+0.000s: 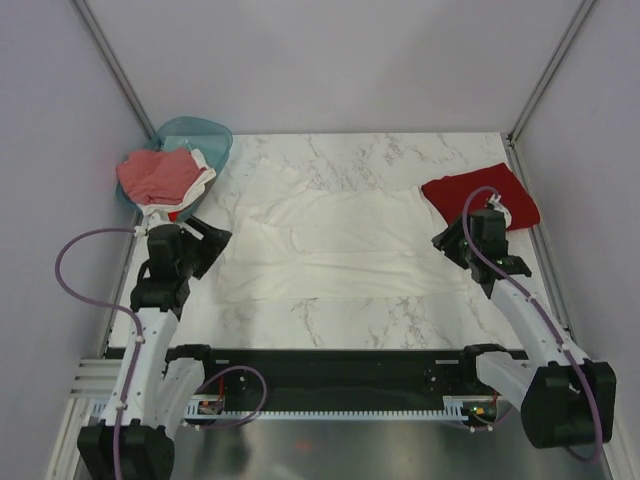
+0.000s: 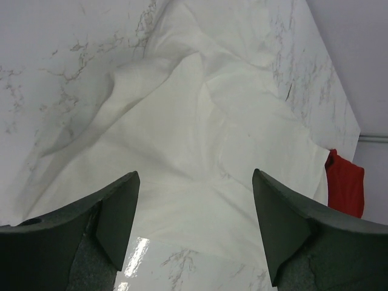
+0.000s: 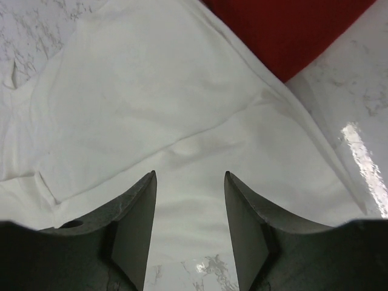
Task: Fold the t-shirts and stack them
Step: Fold the tshirt
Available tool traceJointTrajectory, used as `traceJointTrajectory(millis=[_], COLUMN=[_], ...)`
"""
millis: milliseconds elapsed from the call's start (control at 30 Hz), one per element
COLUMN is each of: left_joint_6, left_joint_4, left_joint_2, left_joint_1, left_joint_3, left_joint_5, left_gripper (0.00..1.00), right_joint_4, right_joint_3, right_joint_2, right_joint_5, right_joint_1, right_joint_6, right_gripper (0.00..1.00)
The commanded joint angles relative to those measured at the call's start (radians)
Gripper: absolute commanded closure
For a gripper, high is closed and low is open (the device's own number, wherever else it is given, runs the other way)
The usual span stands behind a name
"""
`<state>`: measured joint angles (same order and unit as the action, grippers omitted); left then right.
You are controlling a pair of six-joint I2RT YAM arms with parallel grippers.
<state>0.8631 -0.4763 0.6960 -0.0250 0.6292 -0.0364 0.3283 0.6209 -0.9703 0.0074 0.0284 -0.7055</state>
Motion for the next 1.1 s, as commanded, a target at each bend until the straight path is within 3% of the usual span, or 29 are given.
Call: traceJointTrajectory(millis=[0, 200, 400, 767, 1067], left_joint_6=[-0.073, -0.093, -0.089, -0.001, 0.005], left_joint_4=[0.134, 0.379, 0.409, 0.587, 0.571], left_joint_2=[0.155, 0.367, 0.543, 0.772, 0.888], left_joint_1=[0.002, 0.014, 0.091, 0.181, 0.16], left_joint_3=[0.03, 0.02, 0.138, 0.188, 0.208], left_joint_5=[-0.091, -0.255, -0.211, -0.095, -0.083], left_gripper=[0.18, 0.18, 0.19, 0.2, 0.2], right_joint_4=[-0.103, -0.158, -0.225, -0.322, -0.29], right_joint_3=[0.085, 0.241, 0.355, 0.58, 0.711], right_joint_2=[-0.127, -0.358, -0.545, -0.97, -1.059], right_joint_5=[0.054, 0.104, 0.135, 0.078, 0.169], right_joint_1=[0.07, 0.087, 0.073, 0.008, -0.058], right_joint_6=[-0.015, -0.031, -0.043, -0.11, -0.112], right_gripper=[0.44, 0.45, 0.44, 0.51, 0.46])
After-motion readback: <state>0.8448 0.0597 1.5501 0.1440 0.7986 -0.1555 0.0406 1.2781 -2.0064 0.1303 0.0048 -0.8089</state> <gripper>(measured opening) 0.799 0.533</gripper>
